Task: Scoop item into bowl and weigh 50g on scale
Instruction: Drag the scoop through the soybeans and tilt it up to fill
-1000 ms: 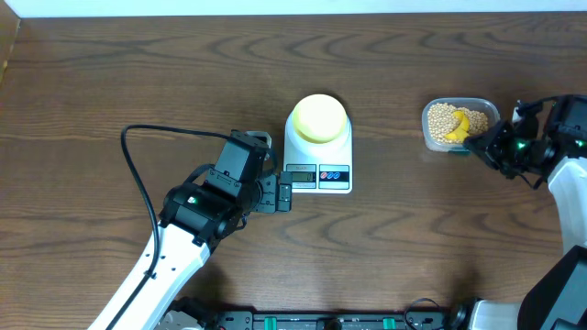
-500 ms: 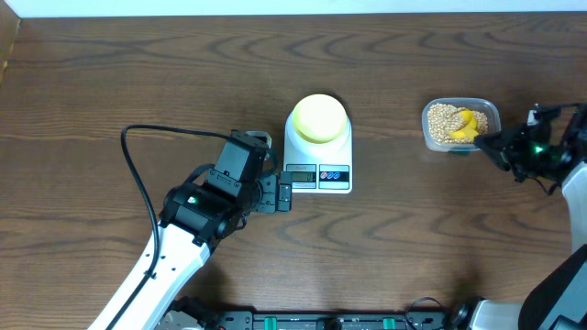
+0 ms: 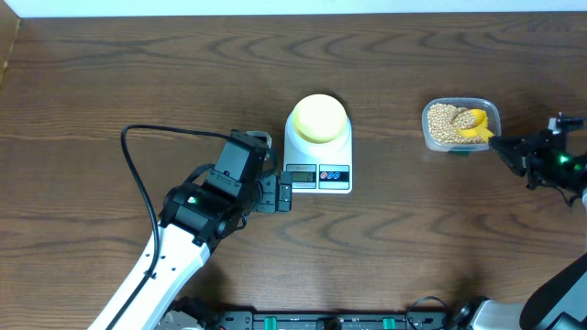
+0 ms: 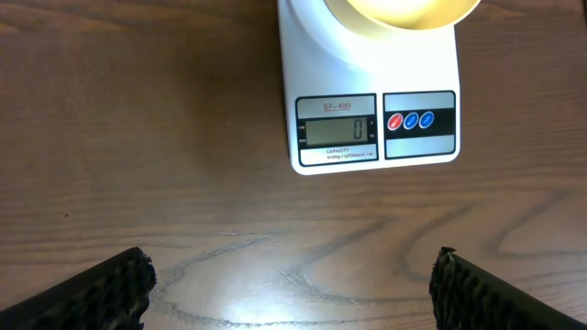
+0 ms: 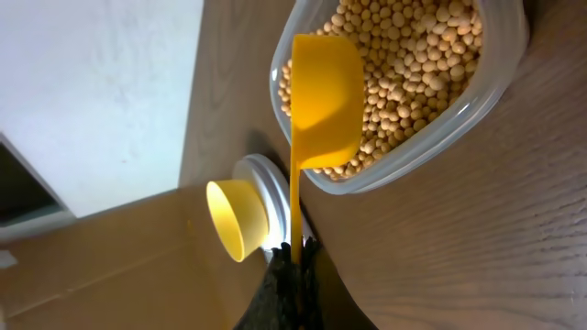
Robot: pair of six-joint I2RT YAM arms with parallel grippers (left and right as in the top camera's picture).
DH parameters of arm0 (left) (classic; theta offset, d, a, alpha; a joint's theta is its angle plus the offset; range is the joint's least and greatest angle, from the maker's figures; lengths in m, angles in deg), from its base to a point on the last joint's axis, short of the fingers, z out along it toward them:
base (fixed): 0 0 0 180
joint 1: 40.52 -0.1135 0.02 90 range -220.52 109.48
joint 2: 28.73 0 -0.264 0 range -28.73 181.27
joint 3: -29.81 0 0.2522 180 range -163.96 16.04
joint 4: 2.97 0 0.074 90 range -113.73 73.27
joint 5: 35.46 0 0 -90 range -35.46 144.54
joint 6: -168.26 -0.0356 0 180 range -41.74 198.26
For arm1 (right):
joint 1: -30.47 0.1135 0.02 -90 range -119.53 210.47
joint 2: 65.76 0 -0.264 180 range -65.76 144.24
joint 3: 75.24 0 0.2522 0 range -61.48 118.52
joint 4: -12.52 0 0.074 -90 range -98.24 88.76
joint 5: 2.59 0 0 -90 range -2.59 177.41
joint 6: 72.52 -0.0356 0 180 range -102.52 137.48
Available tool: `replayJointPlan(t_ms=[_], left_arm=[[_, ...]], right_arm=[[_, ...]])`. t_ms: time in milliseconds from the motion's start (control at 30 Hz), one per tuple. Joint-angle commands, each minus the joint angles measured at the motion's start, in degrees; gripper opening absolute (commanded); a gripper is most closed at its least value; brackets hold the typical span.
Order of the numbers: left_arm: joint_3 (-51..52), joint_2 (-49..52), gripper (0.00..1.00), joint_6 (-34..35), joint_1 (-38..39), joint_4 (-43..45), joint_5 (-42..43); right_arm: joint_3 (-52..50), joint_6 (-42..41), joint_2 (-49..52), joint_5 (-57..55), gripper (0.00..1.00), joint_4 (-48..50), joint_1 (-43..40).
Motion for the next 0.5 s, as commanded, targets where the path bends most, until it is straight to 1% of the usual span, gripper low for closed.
replayJointPlan(t_ms=[0, 467], left_arm=[[-0.07, 0.0, 0.98, -0.68, -0.28, -0.02, -0.72], [-0.09, 0.0, 0.98, -0.68, -0.28, -0.02, -0.72]], right_arm=[[-0.35, 0.28, 0.37, 5.09, 0.01, -0.09, -1.42], [-0.35, 3.19, 0.37, 13.31, 0.01, -1.55, -3.85]])
